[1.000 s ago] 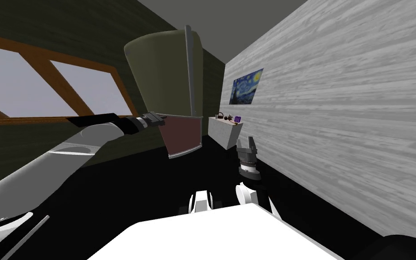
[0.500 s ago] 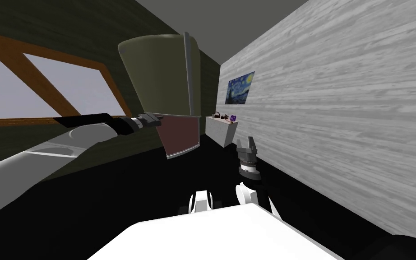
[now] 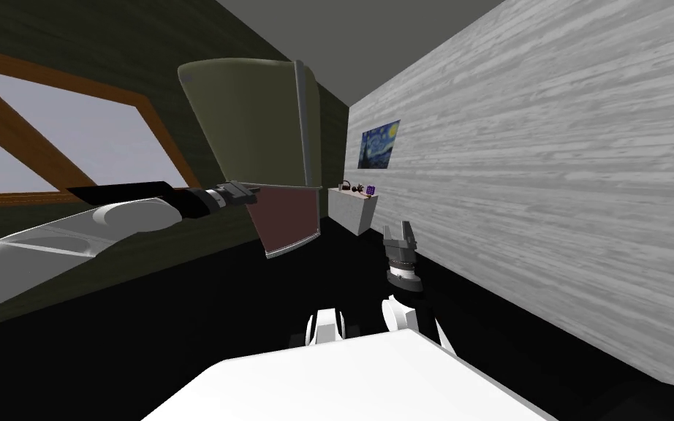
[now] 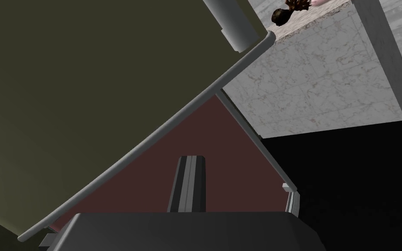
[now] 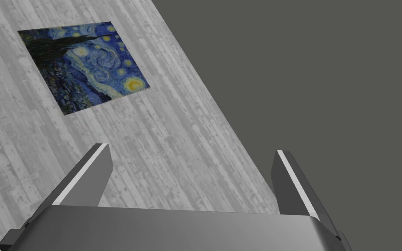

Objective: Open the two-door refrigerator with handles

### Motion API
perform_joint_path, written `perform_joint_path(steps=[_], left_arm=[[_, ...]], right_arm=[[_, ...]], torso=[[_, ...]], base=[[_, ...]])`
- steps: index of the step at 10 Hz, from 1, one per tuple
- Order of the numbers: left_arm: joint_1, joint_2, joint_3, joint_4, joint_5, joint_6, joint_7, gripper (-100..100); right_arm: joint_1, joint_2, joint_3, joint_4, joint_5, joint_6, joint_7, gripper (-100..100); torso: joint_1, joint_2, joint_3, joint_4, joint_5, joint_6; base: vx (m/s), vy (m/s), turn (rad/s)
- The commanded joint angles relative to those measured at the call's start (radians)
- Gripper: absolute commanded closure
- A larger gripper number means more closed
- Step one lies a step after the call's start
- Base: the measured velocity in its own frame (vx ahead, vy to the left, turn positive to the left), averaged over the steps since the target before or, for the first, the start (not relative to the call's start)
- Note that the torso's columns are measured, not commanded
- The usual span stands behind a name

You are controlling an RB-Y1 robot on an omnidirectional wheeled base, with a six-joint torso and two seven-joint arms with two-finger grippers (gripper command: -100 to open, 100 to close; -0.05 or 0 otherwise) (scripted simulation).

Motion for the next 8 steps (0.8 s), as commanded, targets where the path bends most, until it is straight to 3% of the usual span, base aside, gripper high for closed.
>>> perform_joint_path(steps=[1, 2, 3, 4, 8], left_arm=[[0.043, 0.082, -0.011, 0.009, 0.079, -0.079, 0.002, 100], [0.043, 0.115, -0.011, 0.009, 0.084, -0.094, 0.002, 100], [0.038, 0.1, -0.012, 0.009, 0.07, -0.079, 0.012, 100], [0.034, 0.099, -0.017, 0.018, 0.064, -0.082, 0.014, -100], [0.029, 0.091, -0.026, 0.035, 0.052, -0.079, 0.012, -100]], right_arm=[[0.0, 0.0, 0.0, 0.0, 0.0, 0.0, 0.0, 0], [0.0, 0.0, 0.0, 0.0, 0.0, 0.0, 0.0, 0], [0.001, 0.0, 0.0, 0.0, 0.0, 0.0, 0.0, 0], [0.001, 0.0, 0.0, 0.0, 0.0, 0.0, 0.0, 0], [0.001, 0.0, 0.0, 0.0, 0.0, 0.0, 0.0, 0]], torso=[[0.001, 0.004, 0.004, 0.003, 0.001, -0.002], [-0.003, -0.001, 0.001, 0.001, -0.001, -0.003], [-0.007, -0.007, -0.004, -0.001, -0.002, -0.002], [-0.007, -0.009, -0.005, -0.002, -0.002, -0.001], [-0.003, -0.005, -0.002, -0.001, -0.001, -0.002]], base=[[-0.119, 0.057, -0.085], [-0.039, 0.005, 0.053], [-0.013, 0.0, 0.017], [0.104, -0.07, -0.128], [0.196, -0.089, -0.083]])
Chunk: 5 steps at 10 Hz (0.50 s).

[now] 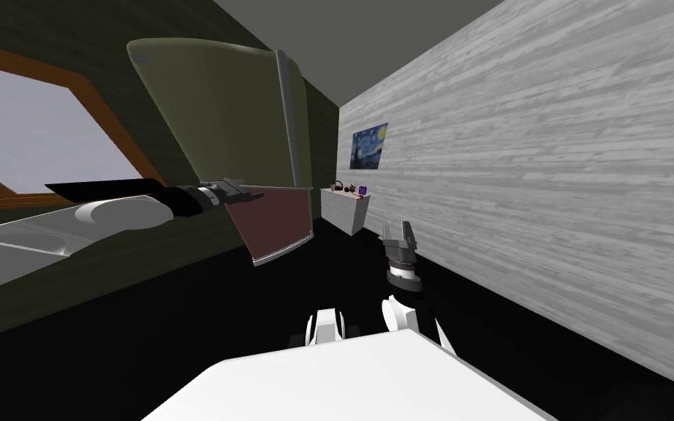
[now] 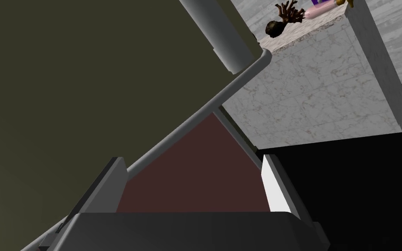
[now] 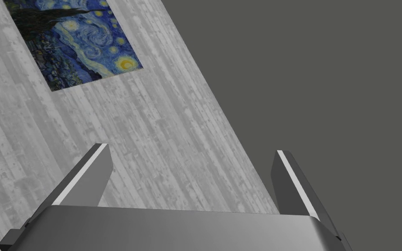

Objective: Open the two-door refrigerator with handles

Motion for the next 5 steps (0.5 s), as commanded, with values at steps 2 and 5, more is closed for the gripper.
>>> perform_joint_path(steps=[2, 5], left_arm=[[-0.003, -0.006, -0.009, 0.015, -0.018, 0.002, 0.005, -100], [-0.007, -0.014, -0.016, 0.03, -0.028, 0.004, 0.003, -100]], right_arm=[[0.0, 0.0, 0.0, 0.0, 0.0, 0.0, 0.0, 0], [0.0, 0.0, 0.0, 0.0, 0.0, 0.0, 0.0, 0]], torso=[[0.0, 0.004, 0.003, 0.001, 0.0, 0.0], [0.0, 0.002, 0.001, 0.001, 0.0, 0.0]], base=[[0.187, -0.094, -0.092], [0.183, -0.081, -0.085]])
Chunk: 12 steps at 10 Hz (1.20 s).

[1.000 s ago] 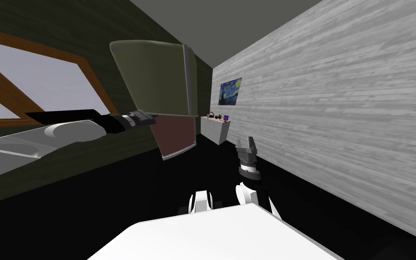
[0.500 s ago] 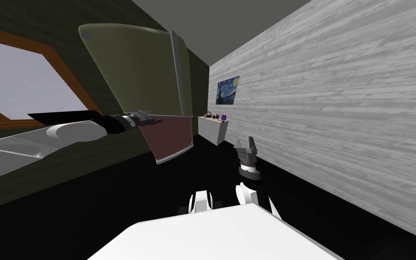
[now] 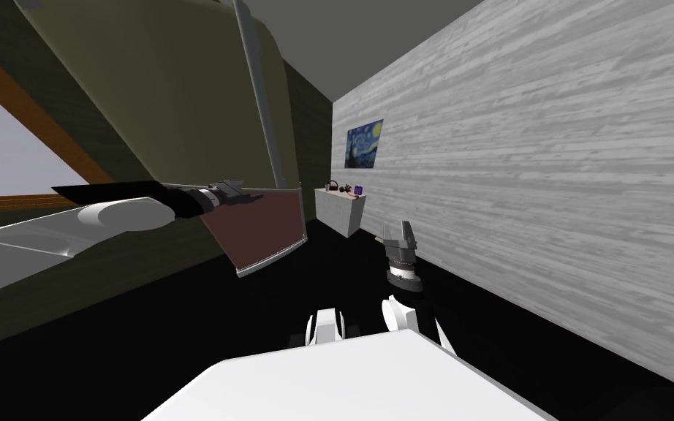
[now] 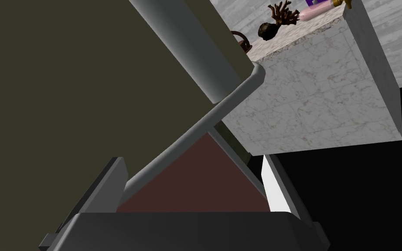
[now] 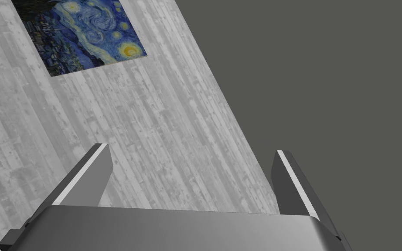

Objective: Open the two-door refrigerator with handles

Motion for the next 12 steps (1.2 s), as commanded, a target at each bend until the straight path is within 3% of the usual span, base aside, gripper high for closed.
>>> perform_joint_path(steps=[1, 3, 5, 6, 7, 8, 12], left_arm=[[-0.005, -0.008, -0.007, 0.015, -0.005, 0.003, -0.007, -100], [-0.008, -0.013, -0.012, 0.025, -0.012, 0.005, -0.009, -100], [-0.009, 0.008, -0.001, 0.023, 0.004, 0.013, -0.003, -100], [-0.006, 0.0, -0.004, 0.022, 0.0, 0.008, -0.009, -100], [-0.007, 0.001, -0.003, 0.022, 0.001, 0.01, -0.008, 100], [-0.005, 0.009, -0.01, -0.017, 0.017, 0.004, -0.007, 100], [-0.001, 0.021, -0.021, -0.077, 0.041, -0.003, -0.007, 100]], right_arm=[[0.0, 0.0, 0.0, 0.0, 0.0, 0.0, 0.0, 0], [0.0, 0.0, 0.0, 0.0, 0.0, 0.0, 0.0, 0], [0.0, 0.0, 0.0, 0.0, 0.0, 0.0, 0.0, 0], [0.0, 0.0, 0.0, 0.0, 0.0, 0.0, 0.0, 0], [0.0, 0.0, 0.0, 0.0, 0.0, 0.0, 0.0, 0], [0.0, 0.0, 0.0, 0.0, 0.0, 0.0, 0.0, 0], [-0.001, 0.0, 0.0, 0.0, 0.0, 0.0, 0.0, 0]], torso=[[0.001, -0.001, -0.001, -0.001, 0.0, 0.0], [-0.001, -0.002, -0.002, -0.001, 0.0, 0.0], [0.002, 0.007, 0.004, 0.002, 0.001, -0.001], [-0.001, 0.006, 0.004, 0.002, 0.0, 0.0], [0.0, 0.006, 0.003, 0.002, 0.0, 0.0], [0.001, 0.005, 0.003, 0.001, 0.001, 0.0], [0.001, 0.006, 0.004, 0.003, 0.0, -0.002]], base=[[0.212, -0.071, -0.099], [0.236, -0.075, -0.105], [0.102, -0.043, -0.019], [0.065, -0.038, 0.0], [0.012, -0.006, 0.003], [-0.074, 0.092, 0.04], [-0.13, 0.138, -0.008]])
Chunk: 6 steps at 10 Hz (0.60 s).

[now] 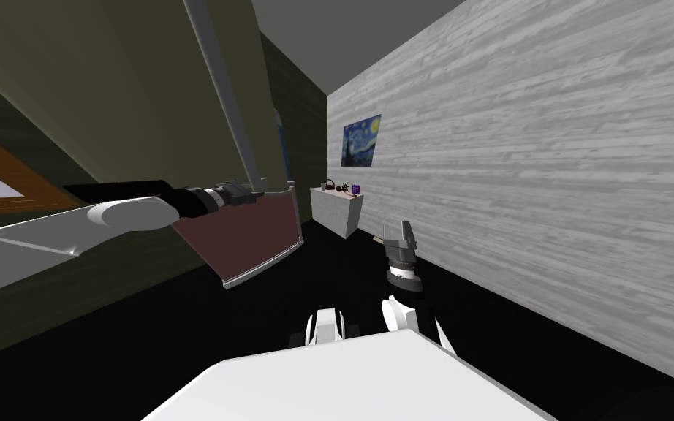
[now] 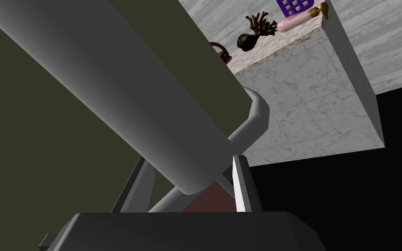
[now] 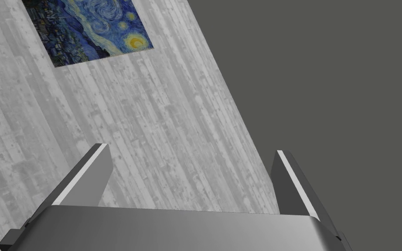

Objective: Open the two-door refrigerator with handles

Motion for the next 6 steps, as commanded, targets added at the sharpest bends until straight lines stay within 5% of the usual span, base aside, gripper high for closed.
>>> perform_joint_path(steps=[1, 6], left_arm=[[0.015, 0.01, 0.004, -0.056, 0.034, -0.007, -0.009, 100], [0.014, 0.023, -0.016, -0.12, 0.062, -0.008, -0.006, 100]], right_arm=[[0.0, 0.0, 0.0, 0.0, 0.0, 0.0, 0.0, 0], [0.0, 0.0, 0.0, 0.0, 0.0, 0.0, 0.0, 0]], torso=[[-0.001, 0.0, 0.0, 0.0, 0.0, 0.0], [0.0, -0.001, -0.001, 0.001, 0.0, -0.001]], base=[[-0.174, 0.145, 0.01], [-0.121, 0.142, -0.004]])
